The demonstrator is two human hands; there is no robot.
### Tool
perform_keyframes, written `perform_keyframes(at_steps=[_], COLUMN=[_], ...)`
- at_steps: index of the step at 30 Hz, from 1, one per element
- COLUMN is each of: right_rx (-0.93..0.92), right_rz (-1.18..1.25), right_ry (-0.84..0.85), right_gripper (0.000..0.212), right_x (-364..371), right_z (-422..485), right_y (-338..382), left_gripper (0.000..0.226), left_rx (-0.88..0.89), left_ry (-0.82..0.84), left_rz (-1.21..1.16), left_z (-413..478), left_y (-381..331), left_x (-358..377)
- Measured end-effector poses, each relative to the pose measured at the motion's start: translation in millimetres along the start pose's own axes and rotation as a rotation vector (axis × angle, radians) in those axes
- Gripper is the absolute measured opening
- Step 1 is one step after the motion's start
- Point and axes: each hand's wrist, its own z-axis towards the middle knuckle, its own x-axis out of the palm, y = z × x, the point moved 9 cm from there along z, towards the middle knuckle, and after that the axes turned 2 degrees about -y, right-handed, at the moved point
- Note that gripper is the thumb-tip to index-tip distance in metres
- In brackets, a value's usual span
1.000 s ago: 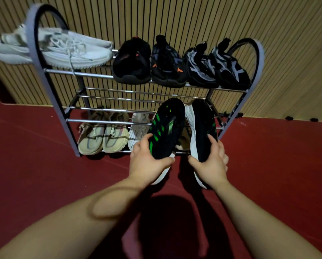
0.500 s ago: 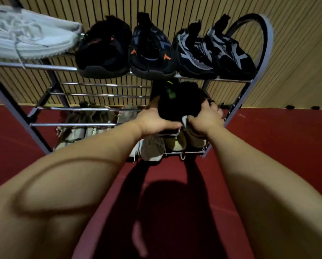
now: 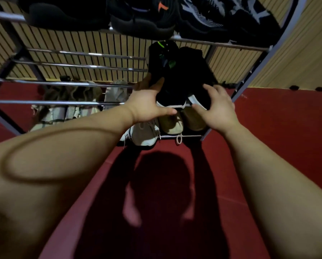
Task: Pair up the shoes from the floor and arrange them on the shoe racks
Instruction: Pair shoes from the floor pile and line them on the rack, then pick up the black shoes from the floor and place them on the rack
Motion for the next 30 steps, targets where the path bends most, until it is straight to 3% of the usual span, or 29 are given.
perform_keyframes(at_steps=[3,5,8,10,12,15,19,20,25,30], right_rx=[0.084,0.057,-0.285,-0.523,-0.680,-0.821,-0.553,-0.528,-0.791,-0.711], right_rz=[-0.065,-0.038,0.028,0.090,0.215,0.230,0.007,-0.033,-0.235,-0.366], right_ry=[-0.020,-0.220,-0.534,-0.574,-0.503,-0.199,0.501,0.590,0.685,0.613], right_gripper=[0.066,0.059,0.050,0.048,0.049,0.052,0.065,0.066,0.065,0.066], right_x=[4,-6,-2,25,55,116,206,217,229,212], right_z=[-2,-19,-62,-97,-128,-161,-201,-217,-256,-246], right_y=[-3,12,68,111,150,205,233,235,258,265], left_gripper=[0.101,0.096,0.096,0.095,0.092,0.095,0.094,0.093,0.087,0.085], left_rx=[0.037,0.030,0.034,-0.006,-0.176,-0.608,-0.947,-0.977,-0.963,-0.843], left_ry=[-0.029,-0.073,-0.094,-0.061,0.011,0.220,0.437,0.474,0.571,0.610], left_rz=[0.068,0.107,0.266,0.367,0.425,0.530,0.501,0.495,0.518,0.458], left_z=[-4,-17,-51,-89,-143,-251,-380,-400,-432,-414], left_y=[1,6,17,36,73,138,170,170,177,180], left_x=[7,7,10,19,30,38,28,25,17,10])
